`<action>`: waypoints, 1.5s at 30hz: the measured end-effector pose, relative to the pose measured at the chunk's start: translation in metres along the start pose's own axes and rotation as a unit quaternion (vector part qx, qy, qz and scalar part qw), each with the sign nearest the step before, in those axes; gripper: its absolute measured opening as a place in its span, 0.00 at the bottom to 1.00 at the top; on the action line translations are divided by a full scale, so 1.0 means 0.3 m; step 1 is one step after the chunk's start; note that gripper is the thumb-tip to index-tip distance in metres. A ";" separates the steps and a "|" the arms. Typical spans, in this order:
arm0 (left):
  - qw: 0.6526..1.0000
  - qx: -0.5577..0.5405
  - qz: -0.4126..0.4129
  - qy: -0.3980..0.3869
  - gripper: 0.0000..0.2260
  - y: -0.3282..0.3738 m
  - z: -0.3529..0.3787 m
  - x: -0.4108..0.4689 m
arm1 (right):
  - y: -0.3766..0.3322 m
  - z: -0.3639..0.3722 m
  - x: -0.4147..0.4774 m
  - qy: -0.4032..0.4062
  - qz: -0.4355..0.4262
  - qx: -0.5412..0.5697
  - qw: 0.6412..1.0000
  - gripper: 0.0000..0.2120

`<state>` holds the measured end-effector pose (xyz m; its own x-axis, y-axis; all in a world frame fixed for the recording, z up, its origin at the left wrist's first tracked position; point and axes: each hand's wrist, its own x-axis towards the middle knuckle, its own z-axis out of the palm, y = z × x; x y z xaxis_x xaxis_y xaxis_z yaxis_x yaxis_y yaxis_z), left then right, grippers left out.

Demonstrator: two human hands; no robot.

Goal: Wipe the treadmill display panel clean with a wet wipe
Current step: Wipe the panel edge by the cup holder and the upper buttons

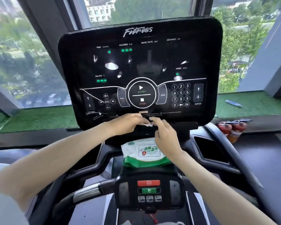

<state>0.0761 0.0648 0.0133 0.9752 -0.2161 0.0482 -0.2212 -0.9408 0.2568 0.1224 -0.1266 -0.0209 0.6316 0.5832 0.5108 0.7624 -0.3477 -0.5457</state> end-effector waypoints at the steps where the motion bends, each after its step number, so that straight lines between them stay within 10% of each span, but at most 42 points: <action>1: 1.000 0.000 -0.008 -0.007 0.31 -0.020 -0.004 -0.022 | -0.017 0.018 0.004 -0.006 -0.005 -0.003 1.000 0.26; 26: 0.995 -0.073 0.003 0.074 0.21 -0.302 -0.087 -0.447 | -0.370 0.307 0.045 -0.021 -0.026 -0.040 0.999 0.25; 36: 0.988 0.134 0.033 0.068 0.34 -0.424 -0.082 -0.634 | -0.453 0.396 0.047 -0.075 -0.041 -0.032 0.996 0.25; 45: 0.967 0.223 0.074 0.098 0.20 -0.470 -0.052 -0.733 | -0.463 0.442 0.045 -0.075 0.005 -0.017 0.997 0.23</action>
<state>-0.1071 0.2490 -0.0183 0.9057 -0.3450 0.2463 -0.2984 -0.9316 -0.2077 0.0063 0.0270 -0.0263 0.6135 0.6816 0.3988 0.7616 -0.3770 -0.5271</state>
